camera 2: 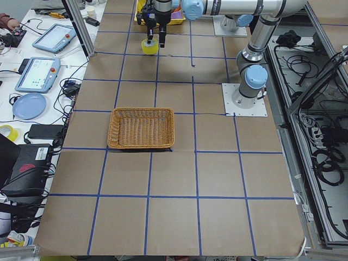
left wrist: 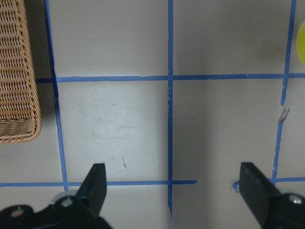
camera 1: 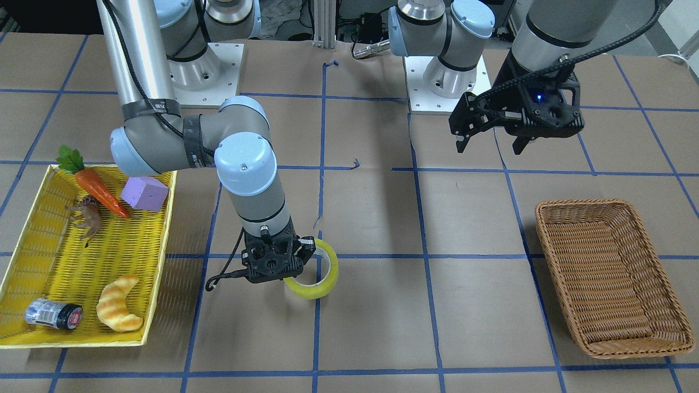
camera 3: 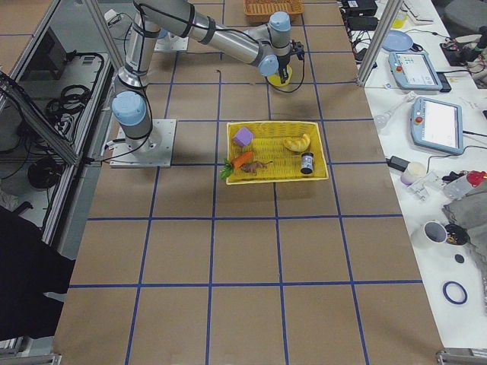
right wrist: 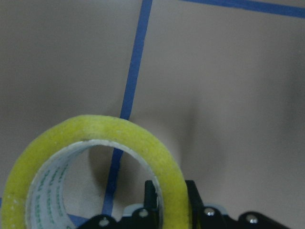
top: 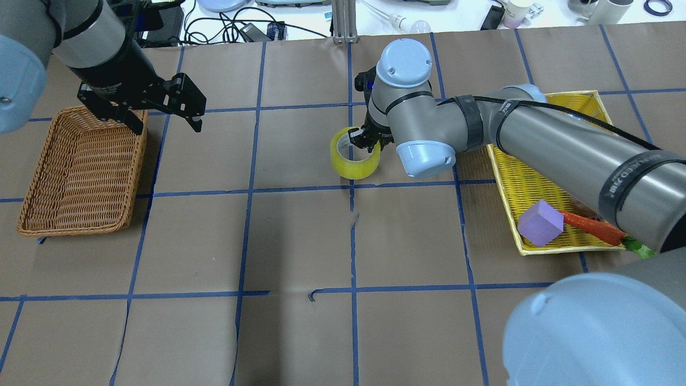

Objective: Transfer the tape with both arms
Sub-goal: 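Carry the tape roll to the table center and set it down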

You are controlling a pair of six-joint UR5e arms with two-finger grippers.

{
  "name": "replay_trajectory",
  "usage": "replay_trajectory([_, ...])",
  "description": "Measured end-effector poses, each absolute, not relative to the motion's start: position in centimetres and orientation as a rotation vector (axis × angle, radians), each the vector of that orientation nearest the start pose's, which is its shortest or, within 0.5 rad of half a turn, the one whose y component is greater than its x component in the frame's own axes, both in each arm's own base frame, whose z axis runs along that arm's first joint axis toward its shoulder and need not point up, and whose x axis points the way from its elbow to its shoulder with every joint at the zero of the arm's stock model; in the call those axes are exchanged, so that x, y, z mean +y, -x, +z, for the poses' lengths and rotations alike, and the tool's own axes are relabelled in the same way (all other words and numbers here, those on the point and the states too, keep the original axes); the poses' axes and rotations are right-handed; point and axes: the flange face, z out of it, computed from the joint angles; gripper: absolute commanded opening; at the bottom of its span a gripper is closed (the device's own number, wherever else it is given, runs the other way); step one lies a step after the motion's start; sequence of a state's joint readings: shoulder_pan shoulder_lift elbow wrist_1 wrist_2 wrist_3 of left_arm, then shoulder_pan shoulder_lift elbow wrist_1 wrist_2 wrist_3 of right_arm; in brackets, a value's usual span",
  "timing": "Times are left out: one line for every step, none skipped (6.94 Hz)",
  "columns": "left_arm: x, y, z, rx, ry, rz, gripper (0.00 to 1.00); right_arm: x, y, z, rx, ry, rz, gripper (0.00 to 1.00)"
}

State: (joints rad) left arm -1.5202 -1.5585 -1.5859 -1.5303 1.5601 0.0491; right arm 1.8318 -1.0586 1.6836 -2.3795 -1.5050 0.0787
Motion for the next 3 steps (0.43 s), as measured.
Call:
replay_trajectory([-49.7, 10.9, 49.0, 3.15, 0.003, -0.059, 1.0, -57.9, -30.5, 21.1, 3.022, 0.297, -0.239, 0.14])
replay_trajectory([-49.7, 10.9, 49.0, 3.15, 0.003, -0.06, 1.0, -57.4, -30.7, 20.3, 3.021, 0.304, -0.238, 0.99])
replay_trajectory([-49.7, 10.9, 49.1, 3.15, 0.003, -0.06, 1.0, -57.2, -30.8, 20.0, 3.023, 0.305, -0.239, 1.0])
